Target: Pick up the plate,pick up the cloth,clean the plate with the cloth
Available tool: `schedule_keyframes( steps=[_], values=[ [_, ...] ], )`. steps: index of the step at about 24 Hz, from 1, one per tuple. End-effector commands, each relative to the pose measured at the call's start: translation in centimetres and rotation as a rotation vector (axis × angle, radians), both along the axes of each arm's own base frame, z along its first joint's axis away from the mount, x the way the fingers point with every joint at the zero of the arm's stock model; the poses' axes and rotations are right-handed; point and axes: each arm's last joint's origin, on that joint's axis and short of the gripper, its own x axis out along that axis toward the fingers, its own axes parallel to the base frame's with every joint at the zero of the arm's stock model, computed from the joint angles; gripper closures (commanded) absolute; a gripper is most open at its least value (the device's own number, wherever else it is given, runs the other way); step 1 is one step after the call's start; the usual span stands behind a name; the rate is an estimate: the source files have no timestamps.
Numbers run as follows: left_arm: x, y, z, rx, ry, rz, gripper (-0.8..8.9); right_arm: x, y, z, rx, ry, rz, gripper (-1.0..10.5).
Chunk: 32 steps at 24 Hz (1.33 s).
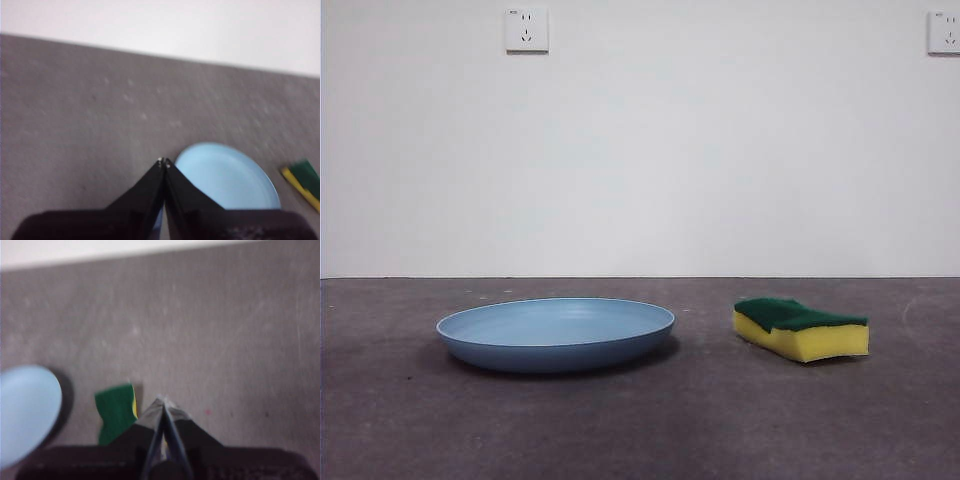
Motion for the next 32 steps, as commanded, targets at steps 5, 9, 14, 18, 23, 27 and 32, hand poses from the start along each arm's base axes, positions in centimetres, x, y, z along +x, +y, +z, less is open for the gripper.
schedule_keyframes(
  steps=[5, 9, 14, 18, 23, 27, 32],
  values=[
    [3.2, -0.2, 1.9, 0.026, 0.197, -0.098, 8.10, 2.3, 0.2, -0.1, -0.051, 0.193, 0.033, 8.4],
    [5.7, -0.2, 1.9, -0.006, 0.229, -0.125, 4.73, 2.8, 0.3, -0.5, -0.052, 0.221, 0.033, 4.4],
    [9.3, -1.2, 0.5, -0.042, 0.258, -0.241, 4.04, 2.8, 0.3, -0.5, -0.044, 0.223, 0.027, 4.1],
    [13.5, -3.0, -2.1, -0.001, 0.408, -0.254, 4.04, 2.8, 0.3, -0.4, -0.043, 0.223, 0.026, 4.1],
    [18.4, -5.8, -5.7, 0.088, 0.512, -0.252, 4.04, 2.8, 0.3, -0.5, -0.032, 0.226, 0.017, 4.1],
    [21.1, -7.7, -9.2, 0.109, 0.540, -0.278, 4.05, 2.8, 0.3, -0.5, -0.032, 0.226, 0.017, 4.1],
    [22.3, -8.4, -13.2, 0.150, 0.646, -0.262, 4.06, 2.8, 0.3, -0.5, -0.032, 0.226, 0.017, 4.1]
  ],
)
